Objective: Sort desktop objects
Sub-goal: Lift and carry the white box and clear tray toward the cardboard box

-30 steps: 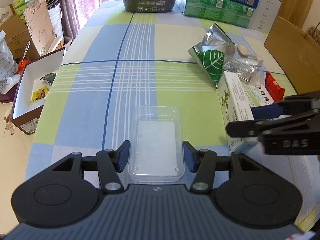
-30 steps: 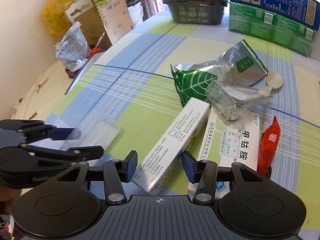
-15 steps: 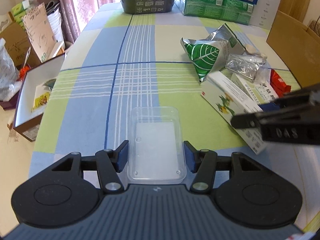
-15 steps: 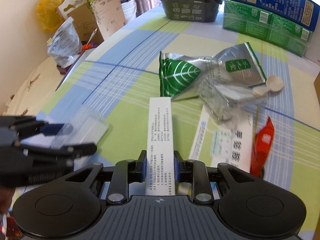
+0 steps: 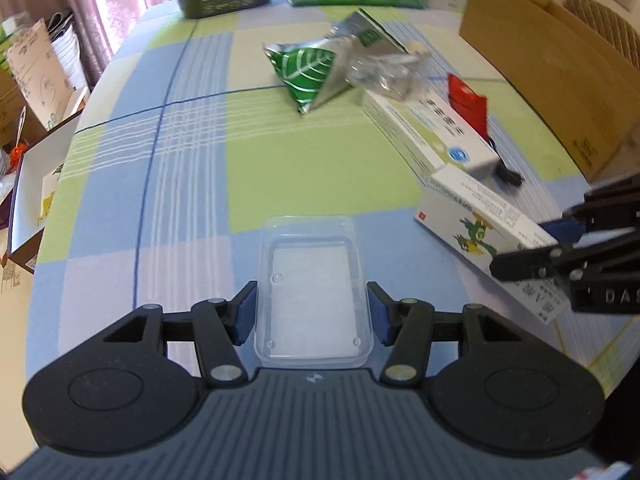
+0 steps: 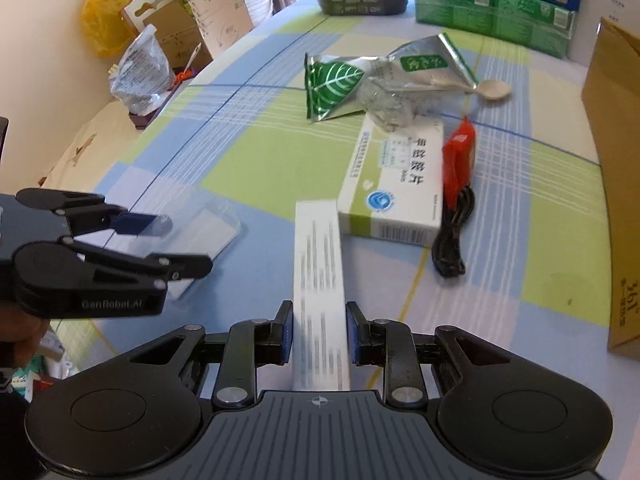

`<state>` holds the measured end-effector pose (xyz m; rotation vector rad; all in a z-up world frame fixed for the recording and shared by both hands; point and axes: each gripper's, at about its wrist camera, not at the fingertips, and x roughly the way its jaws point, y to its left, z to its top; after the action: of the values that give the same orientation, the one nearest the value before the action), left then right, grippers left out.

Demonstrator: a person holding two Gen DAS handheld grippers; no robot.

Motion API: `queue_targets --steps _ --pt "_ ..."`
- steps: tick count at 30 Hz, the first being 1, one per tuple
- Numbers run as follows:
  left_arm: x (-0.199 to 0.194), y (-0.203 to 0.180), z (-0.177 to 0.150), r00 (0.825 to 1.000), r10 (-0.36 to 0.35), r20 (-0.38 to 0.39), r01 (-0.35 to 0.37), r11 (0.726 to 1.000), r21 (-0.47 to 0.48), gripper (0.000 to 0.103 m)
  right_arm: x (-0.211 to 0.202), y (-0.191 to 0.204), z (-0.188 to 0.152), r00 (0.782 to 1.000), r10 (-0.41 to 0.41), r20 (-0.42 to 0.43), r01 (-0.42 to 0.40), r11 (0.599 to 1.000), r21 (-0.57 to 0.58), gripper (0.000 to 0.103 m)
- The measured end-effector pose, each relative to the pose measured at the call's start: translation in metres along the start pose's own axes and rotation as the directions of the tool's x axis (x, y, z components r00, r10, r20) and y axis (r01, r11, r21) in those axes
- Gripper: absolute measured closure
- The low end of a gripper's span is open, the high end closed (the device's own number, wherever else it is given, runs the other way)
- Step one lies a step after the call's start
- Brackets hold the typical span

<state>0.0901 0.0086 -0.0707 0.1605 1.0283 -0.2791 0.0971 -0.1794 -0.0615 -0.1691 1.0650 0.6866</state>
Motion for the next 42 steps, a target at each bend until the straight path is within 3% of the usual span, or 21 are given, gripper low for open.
queue_targets --steps 7,23,35,42 --pt "0.004 0.007 0.003 1.000 0.004 0.023 -0.003 0.999 -0.053 0.047 0.011 0.002 0.004 1.000 -0.023 -0.003 0.023 0.999 -0.022 0.079" --pt "0.013 -0.001 0.010 1.000 0.027 -0.005 -0.027 1.000 -0.013 0.052 0.021 0.010 0.001 0.997 -0.070 -0.020 0.068 0.994 -0.085 0.080" --pt "-0.016 -0.018 0.011 0.998 0.015 0.067 -0.014 1.000 -0.013 0.052 -0.021 0.002 0.000 0.994 -0.055 0.098 0.055 0.998 0.000 0.080" --pt "-0.043 -0.040 0.021 0.994 -0.010 0.108 0.012 1.000 -0.019 0.052 -0.069 -0.004 0.006 0.981 -0.080 0.179 0.078 0.997 0.020 0.080"
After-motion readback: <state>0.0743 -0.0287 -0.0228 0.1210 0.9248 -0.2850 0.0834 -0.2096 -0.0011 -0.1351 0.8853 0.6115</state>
